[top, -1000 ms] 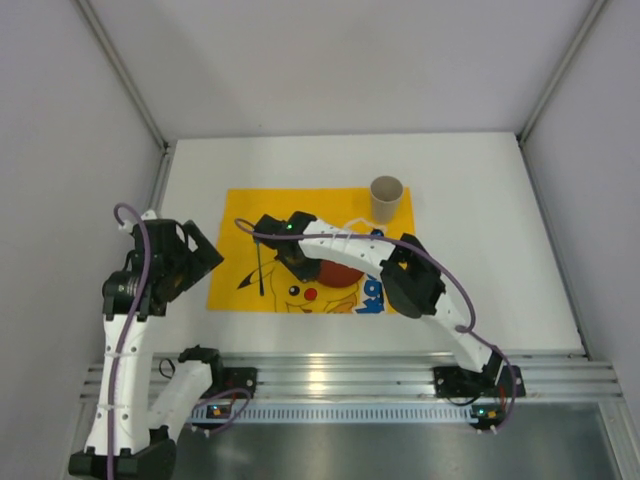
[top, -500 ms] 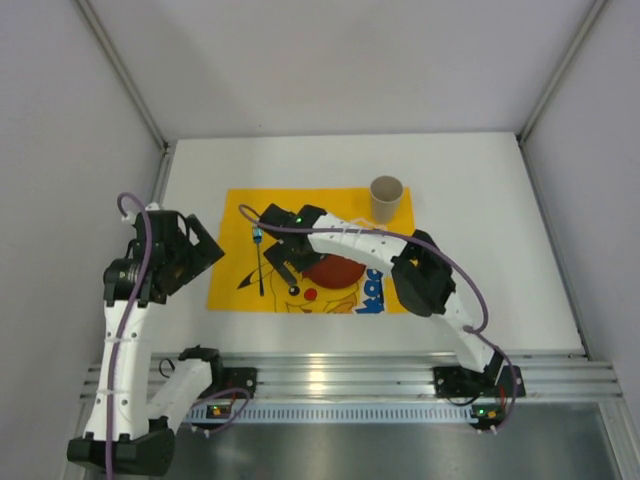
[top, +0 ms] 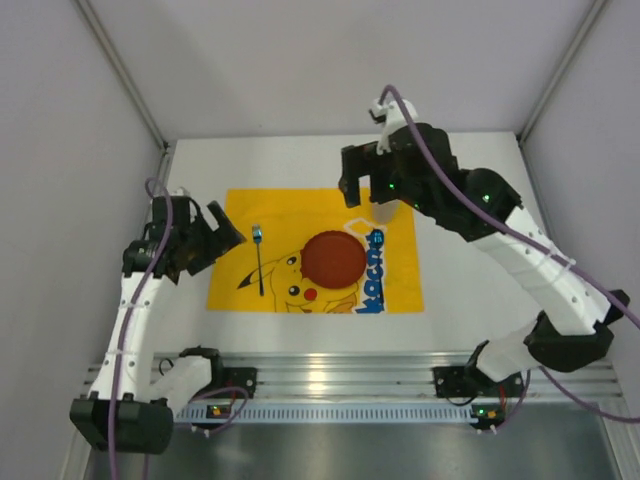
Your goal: Set the dinner table for one person
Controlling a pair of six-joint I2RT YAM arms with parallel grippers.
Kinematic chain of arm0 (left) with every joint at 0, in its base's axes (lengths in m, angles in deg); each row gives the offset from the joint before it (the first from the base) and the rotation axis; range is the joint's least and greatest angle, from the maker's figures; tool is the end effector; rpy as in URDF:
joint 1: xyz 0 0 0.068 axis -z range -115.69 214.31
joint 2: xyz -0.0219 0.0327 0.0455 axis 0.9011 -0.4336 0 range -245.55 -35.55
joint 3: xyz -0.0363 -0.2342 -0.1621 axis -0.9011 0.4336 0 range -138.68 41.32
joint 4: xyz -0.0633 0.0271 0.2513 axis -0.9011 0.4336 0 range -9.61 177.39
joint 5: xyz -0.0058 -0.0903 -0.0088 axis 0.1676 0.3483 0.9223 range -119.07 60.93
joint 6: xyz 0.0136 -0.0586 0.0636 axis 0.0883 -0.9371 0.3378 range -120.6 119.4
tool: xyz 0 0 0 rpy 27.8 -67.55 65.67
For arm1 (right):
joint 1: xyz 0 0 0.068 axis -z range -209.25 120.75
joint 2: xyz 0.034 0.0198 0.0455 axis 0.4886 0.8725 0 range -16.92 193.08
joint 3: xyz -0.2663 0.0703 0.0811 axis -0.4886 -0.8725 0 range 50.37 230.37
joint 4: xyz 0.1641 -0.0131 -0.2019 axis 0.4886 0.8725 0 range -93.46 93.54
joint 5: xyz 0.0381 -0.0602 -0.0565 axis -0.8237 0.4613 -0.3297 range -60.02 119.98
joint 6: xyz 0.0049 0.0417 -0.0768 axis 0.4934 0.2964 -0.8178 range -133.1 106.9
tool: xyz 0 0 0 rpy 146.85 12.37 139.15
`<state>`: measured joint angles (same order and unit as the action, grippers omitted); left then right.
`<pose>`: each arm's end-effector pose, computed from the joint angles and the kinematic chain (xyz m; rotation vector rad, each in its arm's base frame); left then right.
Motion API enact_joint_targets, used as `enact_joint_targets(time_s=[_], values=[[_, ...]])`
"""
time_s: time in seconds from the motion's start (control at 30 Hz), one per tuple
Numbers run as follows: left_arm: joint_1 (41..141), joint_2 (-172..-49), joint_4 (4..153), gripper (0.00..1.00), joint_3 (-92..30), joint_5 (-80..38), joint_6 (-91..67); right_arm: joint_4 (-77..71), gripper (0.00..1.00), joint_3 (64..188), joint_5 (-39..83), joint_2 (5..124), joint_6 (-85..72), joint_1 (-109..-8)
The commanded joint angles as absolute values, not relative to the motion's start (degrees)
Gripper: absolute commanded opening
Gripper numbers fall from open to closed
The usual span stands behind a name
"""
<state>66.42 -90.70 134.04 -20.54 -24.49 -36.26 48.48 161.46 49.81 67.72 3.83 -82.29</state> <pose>0.1990 -0.0136 0.3198 -0.6633 2.3331 -0.4014 0.2124 0.2385 0.4902 -0.4104 1.9721 0.4377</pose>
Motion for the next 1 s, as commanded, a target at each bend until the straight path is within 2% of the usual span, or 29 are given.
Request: enact_joint_targets(time_s=[0.0, 0.17, 0.43, 0.83, 0.97], values=[[70.08, -96.88, 122.77, 0.98, -16.52, -15.0, -35.84, 50.77, 1.0, 152.79, 53.09, 64.66, 6.24, -77.25], [83.79, -108.81, 115.03, 0.97, -18.08, -19.3, -37.42, 53.31, 1.0, 147.05, 53.18, 56.58, 5.62, -69.51], [85.66, -127.72, 110.19, 0.94, -26.87, -16.5, -36.02, 58.06, 1.0, 141.52, 56.08, 47.69, 9.74, -66.17], [87.68, -139.17, 108.43, 0.54, -30.22, -11.93, -32.33, 62.55, 1.0, 138.35, 59.86, 43.2, 12.74, -63.79], [88.39, -140.57, 108.34, 0.48, -30.66, -11.84, -31.54, 62.72, 1.0, 138.35, 59.86, 43.63, 12.74, -62.92]])
